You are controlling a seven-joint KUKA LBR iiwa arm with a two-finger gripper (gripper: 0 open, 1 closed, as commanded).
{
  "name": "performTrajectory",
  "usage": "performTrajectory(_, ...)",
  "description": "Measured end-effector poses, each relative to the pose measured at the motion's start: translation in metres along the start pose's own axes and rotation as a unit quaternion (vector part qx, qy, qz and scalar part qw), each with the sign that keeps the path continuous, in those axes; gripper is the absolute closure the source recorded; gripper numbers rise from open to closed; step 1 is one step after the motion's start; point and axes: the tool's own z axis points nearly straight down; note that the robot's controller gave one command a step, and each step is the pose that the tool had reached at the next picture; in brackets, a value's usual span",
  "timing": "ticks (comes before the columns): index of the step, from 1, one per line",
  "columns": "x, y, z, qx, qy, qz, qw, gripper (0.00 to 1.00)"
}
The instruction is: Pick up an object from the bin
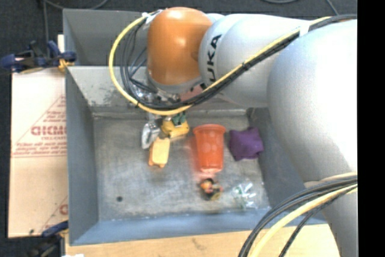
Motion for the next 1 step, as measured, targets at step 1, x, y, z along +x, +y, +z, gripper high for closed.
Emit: performTrajectory(1, 0.0411, -0.0532, 0.0041, 0.000, 0.0056, -0.096, 0.9954, 0.00)
